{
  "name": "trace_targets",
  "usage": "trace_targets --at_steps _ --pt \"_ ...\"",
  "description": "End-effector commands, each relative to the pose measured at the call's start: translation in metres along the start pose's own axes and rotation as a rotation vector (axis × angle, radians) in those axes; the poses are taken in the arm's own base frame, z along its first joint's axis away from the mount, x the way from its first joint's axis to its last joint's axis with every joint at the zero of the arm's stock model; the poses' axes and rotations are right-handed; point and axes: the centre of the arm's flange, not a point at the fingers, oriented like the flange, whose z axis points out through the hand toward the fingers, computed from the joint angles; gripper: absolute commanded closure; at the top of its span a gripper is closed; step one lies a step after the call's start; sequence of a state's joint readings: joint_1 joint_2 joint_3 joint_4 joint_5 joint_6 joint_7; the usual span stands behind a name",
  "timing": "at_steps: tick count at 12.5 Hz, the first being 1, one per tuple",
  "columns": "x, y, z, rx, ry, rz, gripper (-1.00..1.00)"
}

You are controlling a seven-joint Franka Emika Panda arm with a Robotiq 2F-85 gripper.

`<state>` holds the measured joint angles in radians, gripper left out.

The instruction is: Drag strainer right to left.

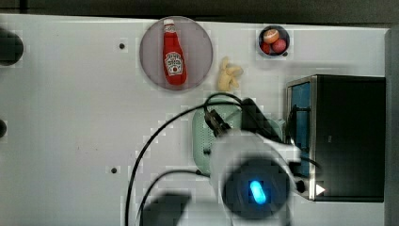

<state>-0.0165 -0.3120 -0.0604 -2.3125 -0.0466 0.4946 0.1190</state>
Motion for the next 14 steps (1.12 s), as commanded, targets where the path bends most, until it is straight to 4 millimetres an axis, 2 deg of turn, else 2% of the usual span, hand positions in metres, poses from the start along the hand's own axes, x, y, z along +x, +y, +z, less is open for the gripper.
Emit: trace_targets --at_steps 1,5,8,11,14 --pt "-0.012 -0.005 0.083 -0.107 -0.06 0.2 -1.0" --pt "-0.005 -0.026 0.179 -0.121 -0.054 0.357 -1.0" --pt "-0.008 -0.039 0.236 -0.079 -0.03 0.459 -1.0" --pt "-0.025 -0.048 0.278 -0.062 -0.03 0.485 -1.0" --pt "-0.038 -0.049 0.305 -0.083 -0.041 0.484 -1.0"
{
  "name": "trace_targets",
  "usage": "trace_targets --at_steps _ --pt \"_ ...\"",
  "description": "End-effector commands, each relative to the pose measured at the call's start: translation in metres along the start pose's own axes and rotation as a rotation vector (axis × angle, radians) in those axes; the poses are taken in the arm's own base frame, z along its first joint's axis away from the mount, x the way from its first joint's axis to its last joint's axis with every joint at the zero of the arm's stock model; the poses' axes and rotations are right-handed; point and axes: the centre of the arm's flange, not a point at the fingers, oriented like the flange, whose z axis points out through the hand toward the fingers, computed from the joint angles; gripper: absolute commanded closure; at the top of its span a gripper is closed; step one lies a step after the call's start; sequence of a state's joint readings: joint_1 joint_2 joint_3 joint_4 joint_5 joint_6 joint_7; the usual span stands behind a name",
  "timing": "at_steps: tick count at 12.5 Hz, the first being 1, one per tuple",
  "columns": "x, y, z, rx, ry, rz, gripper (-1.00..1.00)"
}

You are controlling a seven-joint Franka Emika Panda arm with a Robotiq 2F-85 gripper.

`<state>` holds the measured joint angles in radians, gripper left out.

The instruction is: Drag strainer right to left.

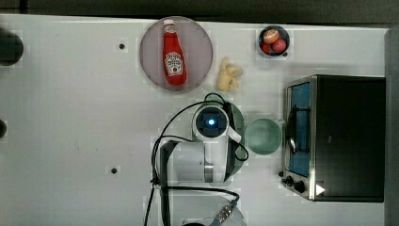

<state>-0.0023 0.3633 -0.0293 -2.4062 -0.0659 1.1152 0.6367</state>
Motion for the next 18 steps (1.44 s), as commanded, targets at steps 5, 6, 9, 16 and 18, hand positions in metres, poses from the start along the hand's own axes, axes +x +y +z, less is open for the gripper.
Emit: trace_targets --at_steps 5,6,9,16,18 --pt "-0.044 -0.016 -0.001 0.05 -0.029 0.05 -1.0" --pt "-0.05 -0.017 -0.001 0.053 -0.043 0.063 -1.0" --pt "-0.08 -0.02 -0.003 0.054 -0.071 0.05 -1.0" --pt "-0.172 -0.017 -0.006 0.035 -0.104 0.143 -1.0" --pt "-0.199 -0.017 -0.008 0.032 -0.106 0.181 -1.0"
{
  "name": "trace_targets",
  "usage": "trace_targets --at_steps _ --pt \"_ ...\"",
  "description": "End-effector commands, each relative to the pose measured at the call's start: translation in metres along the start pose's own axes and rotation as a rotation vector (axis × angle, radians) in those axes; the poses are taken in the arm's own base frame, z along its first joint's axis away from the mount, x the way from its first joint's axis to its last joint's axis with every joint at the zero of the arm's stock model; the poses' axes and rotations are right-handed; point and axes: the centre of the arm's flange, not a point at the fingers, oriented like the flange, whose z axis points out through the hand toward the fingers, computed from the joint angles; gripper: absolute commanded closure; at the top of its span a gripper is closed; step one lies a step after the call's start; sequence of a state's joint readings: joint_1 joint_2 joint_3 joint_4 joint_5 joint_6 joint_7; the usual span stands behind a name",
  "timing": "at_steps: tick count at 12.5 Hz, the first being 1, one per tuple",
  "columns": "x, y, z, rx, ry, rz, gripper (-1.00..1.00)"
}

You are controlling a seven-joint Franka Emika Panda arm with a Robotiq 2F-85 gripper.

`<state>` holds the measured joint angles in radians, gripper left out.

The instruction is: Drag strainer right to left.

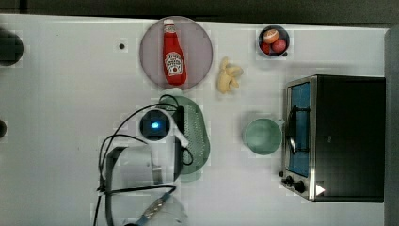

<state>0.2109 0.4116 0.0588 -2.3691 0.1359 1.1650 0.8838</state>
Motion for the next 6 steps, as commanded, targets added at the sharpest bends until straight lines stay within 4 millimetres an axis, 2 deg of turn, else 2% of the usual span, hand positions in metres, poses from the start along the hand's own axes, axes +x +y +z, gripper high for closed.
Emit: trace_targets --at_steps 1,6 --pt "-0.069 0.013 -0.006 -0.005 -0.008 0.051 -1.0" --pt "-0.118 0.003 0.002 0.001 -0.022 0.032 -1.0"
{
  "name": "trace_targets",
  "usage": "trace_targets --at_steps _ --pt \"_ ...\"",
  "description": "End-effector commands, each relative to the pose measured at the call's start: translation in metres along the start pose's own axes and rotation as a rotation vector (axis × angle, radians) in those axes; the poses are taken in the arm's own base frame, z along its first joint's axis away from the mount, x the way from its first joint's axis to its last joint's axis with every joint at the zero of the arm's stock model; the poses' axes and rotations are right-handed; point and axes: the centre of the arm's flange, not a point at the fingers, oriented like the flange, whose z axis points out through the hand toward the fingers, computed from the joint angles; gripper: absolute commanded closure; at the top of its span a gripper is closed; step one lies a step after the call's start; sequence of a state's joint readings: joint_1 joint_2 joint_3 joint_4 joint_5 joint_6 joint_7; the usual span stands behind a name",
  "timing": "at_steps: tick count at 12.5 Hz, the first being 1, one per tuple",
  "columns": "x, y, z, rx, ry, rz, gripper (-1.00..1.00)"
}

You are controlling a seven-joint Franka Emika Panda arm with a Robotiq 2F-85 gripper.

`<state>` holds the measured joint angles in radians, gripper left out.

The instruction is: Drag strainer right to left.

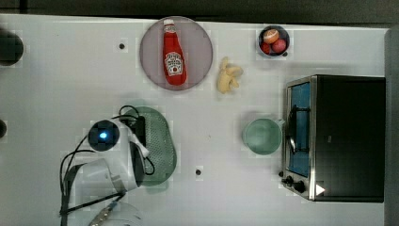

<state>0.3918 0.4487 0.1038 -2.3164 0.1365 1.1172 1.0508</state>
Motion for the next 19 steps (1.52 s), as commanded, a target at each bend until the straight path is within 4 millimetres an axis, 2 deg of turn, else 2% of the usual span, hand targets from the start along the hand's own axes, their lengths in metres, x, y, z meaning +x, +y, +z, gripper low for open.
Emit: trace_targets --at_steps 1,10,15,19 --pt "-0.013 -0.028 -0.014 0.054 -0.03 0.089 -1.0" --pt "-0.091 -0.052 -0.014 0.035 -0.084 0.091 -1.0" --pt "-0.131 -0.055 -0.011 0.045 -0.104 0.132 -1.0" --pt "-0.155 -0.052 -0.006 0.046 -0.109 0.11 -1.0"
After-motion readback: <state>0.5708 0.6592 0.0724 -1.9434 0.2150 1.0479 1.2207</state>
